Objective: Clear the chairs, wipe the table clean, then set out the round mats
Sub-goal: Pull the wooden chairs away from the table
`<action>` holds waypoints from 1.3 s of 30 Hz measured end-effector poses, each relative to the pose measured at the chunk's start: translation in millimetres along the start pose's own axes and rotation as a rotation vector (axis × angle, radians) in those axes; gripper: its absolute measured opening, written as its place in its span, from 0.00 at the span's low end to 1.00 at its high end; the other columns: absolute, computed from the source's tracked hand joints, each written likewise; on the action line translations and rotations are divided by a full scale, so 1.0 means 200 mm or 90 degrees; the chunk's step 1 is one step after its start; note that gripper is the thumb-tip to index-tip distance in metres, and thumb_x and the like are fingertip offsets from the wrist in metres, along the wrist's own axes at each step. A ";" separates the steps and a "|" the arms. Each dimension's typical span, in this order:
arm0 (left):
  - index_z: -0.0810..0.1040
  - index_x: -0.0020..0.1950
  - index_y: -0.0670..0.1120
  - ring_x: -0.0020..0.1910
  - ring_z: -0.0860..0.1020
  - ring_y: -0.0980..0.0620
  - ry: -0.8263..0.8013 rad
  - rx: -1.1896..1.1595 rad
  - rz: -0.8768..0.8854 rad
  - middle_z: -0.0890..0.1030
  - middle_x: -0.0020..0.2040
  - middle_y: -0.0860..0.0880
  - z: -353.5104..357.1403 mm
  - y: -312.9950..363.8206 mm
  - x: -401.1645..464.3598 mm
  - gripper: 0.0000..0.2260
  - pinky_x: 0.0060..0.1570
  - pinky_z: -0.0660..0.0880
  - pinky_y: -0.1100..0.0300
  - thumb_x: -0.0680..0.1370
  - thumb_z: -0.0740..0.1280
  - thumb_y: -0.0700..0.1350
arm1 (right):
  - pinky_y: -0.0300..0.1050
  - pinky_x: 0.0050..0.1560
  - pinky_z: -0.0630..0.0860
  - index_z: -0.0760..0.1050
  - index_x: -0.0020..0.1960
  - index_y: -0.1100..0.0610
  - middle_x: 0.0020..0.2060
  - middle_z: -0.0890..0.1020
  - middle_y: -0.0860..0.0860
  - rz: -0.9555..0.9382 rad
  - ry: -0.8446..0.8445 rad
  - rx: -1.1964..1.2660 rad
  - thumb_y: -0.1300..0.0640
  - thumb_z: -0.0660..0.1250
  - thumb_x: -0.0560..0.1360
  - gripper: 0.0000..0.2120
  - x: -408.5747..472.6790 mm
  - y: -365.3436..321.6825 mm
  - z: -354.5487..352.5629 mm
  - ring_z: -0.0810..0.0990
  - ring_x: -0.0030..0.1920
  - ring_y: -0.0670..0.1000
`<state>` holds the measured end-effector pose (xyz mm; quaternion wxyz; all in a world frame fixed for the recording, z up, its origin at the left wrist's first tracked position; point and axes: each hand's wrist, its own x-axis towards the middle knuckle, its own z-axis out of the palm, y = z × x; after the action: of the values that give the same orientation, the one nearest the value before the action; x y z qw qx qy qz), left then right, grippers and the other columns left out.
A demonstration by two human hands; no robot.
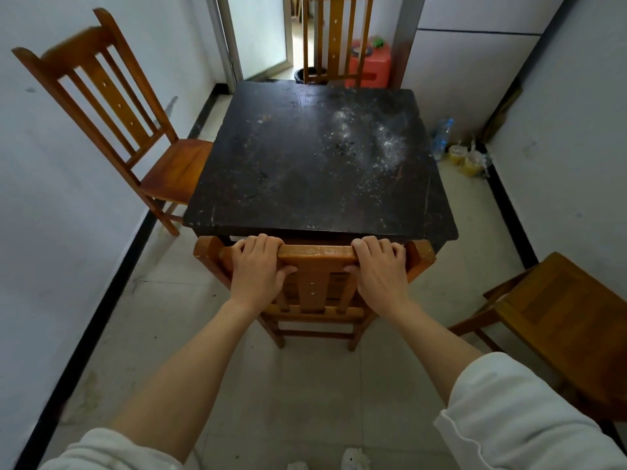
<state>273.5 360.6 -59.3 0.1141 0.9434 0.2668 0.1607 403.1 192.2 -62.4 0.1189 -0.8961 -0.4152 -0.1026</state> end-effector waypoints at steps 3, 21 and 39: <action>0.75 0.54 0.46 0.53 0.74 0.47 -0.007 -0.012 -0.003 0.77 0.50 0.48 -0.01 0.00 -0.03 0.16 0.60 0.62 0.52 0.71 0.71 0.51 | 0.56 0.50 0.73 0.74 0.52 0.56 0.47 0.80 0.54 -0.012 0.002 0.020 0.52 0.74 0.68 0.16 -0.04 -0.01 -0.02 0.79 0.46 0.57; 0.72 0.61 0.50 0.61 0.69 0.49 -0.102 0.015 -0.014 0.75 0.58 0.50 -0.09 0.04 -0.07 0.19 0.65 0.58 0.53 0.74 0.66 0.56 | 0.51 0.69 0.56 0.65 0.67 0.50 0.64 0.71 0.49 0.005 -0.149 0.096 0.50 0.60 0.78 0.18 -0.08 -0.01 -0.14 0.67 0.66 0.52; 0.70 0.67 0.48 0.62 0.72 0.50 -0.227 -0.173 0.165 0.72 0.64 0.48 -0.05 1.68 0.35 0.19 0.61 0.71 0.53 0.78 0.62 0.53 | 0.41 0.52 0.71 0.72 0.62 0.57 0.57 0.78 0.55 0.278 -0.177 0.347 0.55 0.55 0.80 0.14 -0.42 1.31 -0.82 0.76 0.55 0.51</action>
<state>481.9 120.2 68.3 0.2633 0.9591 0.0957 0.0393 536.9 -81.0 35.7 0.3148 -0.9043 -0.2388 0.1619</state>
